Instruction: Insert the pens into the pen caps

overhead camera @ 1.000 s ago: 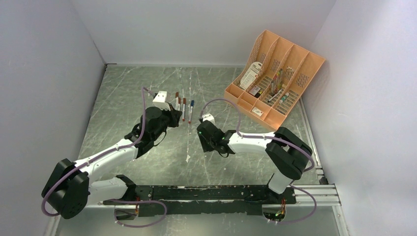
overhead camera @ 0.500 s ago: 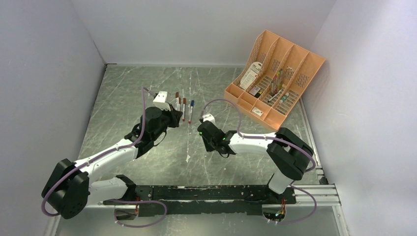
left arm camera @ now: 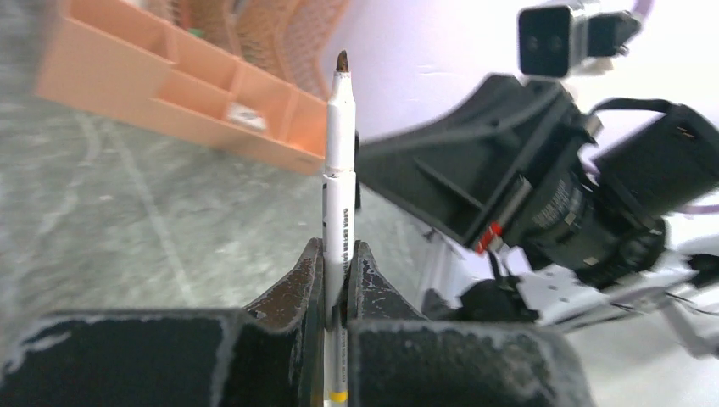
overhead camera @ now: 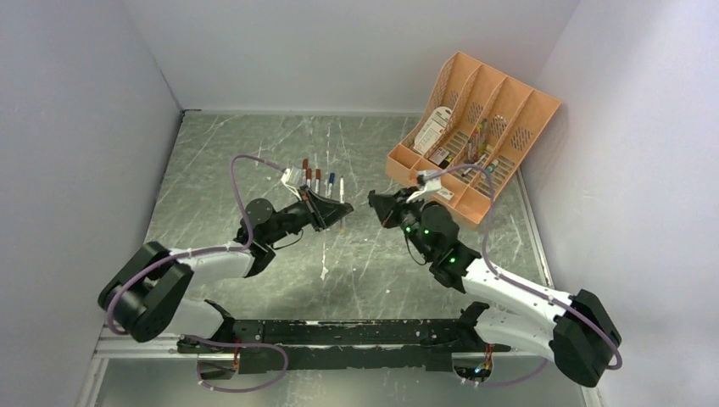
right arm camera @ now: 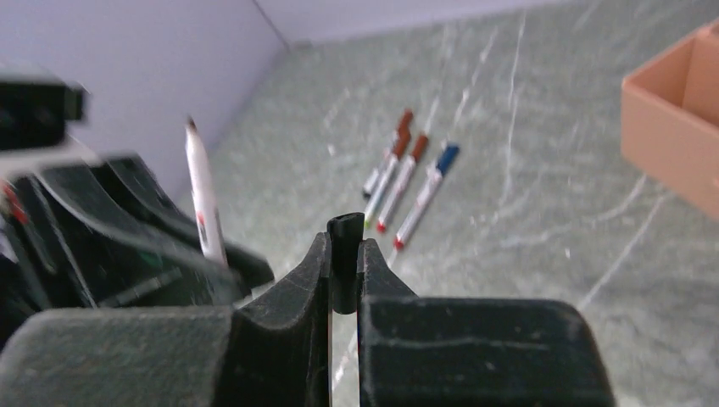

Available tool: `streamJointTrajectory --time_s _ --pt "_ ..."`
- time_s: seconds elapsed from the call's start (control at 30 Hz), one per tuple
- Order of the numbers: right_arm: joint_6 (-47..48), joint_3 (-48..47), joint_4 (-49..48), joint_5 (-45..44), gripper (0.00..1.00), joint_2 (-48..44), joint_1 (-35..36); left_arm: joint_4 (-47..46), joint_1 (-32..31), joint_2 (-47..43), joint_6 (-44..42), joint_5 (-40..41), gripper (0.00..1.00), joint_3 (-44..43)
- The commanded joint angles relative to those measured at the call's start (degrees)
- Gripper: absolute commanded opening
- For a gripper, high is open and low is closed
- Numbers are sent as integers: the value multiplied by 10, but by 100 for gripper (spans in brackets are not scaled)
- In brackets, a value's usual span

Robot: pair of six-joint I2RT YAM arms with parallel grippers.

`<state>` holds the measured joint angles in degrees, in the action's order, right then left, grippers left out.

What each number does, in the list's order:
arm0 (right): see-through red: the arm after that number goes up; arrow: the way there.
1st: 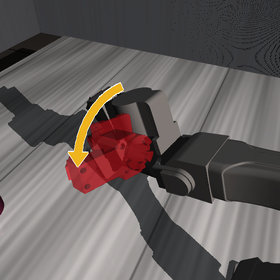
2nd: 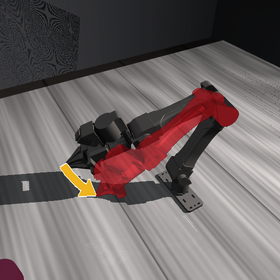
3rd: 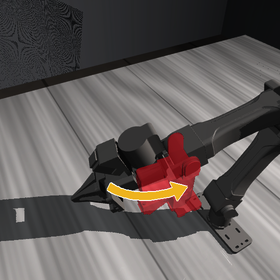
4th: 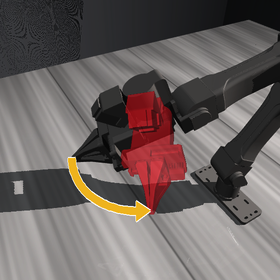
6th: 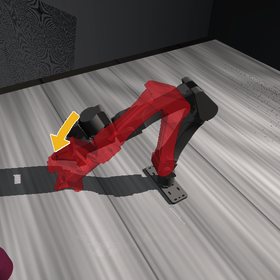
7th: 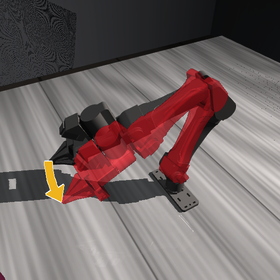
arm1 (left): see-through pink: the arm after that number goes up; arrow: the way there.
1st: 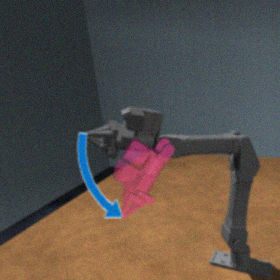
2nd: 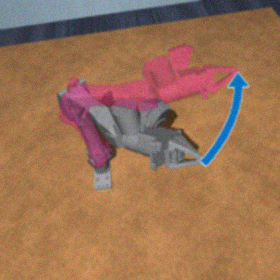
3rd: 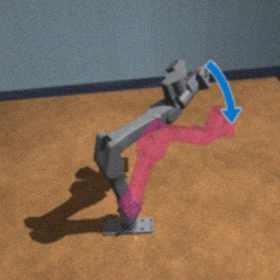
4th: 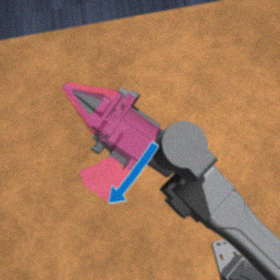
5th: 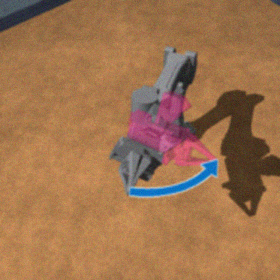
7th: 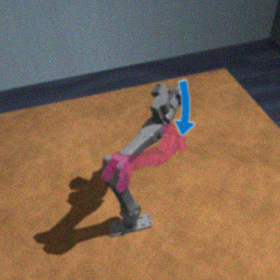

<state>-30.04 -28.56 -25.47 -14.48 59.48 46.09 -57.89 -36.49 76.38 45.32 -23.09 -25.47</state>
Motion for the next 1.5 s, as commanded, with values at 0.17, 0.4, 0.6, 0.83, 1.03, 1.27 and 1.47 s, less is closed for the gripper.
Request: streamJointTrajectory --time_s 0.17,0.4,0.6,0.83,1.03,1.27,1.47 --pt "-43 2 -148 28 0 -47 -51 -275 -57 83 159 -72 7 -11" --pt "-48 -10 -196 40 0 -31 -53 -350 -80 136 209 -64 7 -27" --pt "-45 -27 -195 61 0 -18 -53 -307 -92 135 188 -59 7 -43" --pt "-49 -28 -197 74 0 -23 -53 -280 -97 137 167 -52 7 -46" --pt "-46 -31 -191 82 0 -30 -53 -280 -97 147 168 -55 7 -50" --pt "-49 -31 -198 92 0 -29 -52 -292 -99 164 179 -57 7 -53" --pt "-47 -31 -191 92 0 -34 -53 -280 -100 158 174 -51 7 -52"
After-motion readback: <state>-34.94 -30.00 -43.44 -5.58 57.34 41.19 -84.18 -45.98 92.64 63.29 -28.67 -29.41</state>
